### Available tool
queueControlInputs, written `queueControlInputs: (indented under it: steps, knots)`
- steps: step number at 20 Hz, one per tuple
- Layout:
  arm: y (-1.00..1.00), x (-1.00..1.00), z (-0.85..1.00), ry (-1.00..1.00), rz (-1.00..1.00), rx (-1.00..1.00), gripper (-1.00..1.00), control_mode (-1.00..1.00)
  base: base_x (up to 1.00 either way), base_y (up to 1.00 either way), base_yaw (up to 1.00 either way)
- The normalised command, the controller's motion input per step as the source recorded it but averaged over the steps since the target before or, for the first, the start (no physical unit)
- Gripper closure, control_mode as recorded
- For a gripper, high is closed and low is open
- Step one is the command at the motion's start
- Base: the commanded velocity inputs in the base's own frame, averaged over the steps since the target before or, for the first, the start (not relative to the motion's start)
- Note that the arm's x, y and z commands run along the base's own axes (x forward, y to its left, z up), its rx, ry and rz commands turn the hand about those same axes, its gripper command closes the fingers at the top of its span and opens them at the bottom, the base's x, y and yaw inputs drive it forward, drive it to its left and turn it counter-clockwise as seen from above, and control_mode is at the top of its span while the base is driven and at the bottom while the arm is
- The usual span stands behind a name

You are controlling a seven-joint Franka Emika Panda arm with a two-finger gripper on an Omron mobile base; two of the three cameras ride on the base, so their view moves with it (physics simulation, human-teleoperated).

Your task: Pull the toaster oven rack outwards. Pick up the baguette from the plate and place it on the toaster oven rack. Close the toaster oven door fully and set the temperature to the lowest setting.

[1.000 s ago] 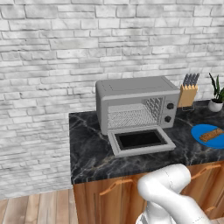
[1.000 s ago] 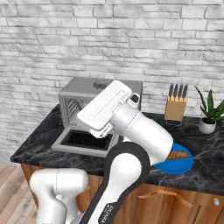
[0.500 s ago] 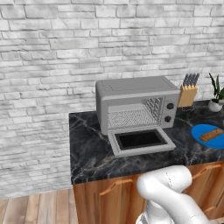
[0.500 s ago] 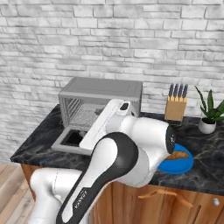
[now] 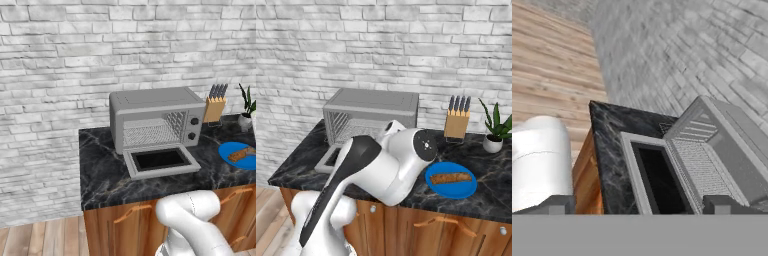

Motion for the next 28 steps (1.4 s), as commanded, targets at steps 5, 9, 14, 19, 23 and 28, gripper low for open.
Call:
queueControlInputs:
  steps: [5, 9, 14, 19, 23, 28]
  knots:
    - [-0.49, 0.43, -0.4, 0.16, 0.0, -0.29, -1.0, -1.0, 0.0, 0.0, 0.0]
    - [-0.58, 0.37, -0.42, 0.13, 0.01, -0.28, -1.0, -1.0, 0.0, 0.0, 0.0]
    - [-0.46, 0.37, -0.48, 0.05, 0.02, -0.2, -1.0, -1.0, 0.0, 0.0, 0.0]
    - [-0.45, 0.48, -0.52, 0.02, 0.09, -0.15, -1.0, -1.0, 0.0, 0.0, 0.0]
    - [-0.54, 0.46, -0.38, 0.09, 0.13, -0.09, -1.0, -1.0, 0.0, 0.0, 0.0]
    - [-0.63, 0.36, -0.3, 0.07, 0.08, -0.01, -1.0, -1.0, 0.0, 0.0, 0.0]
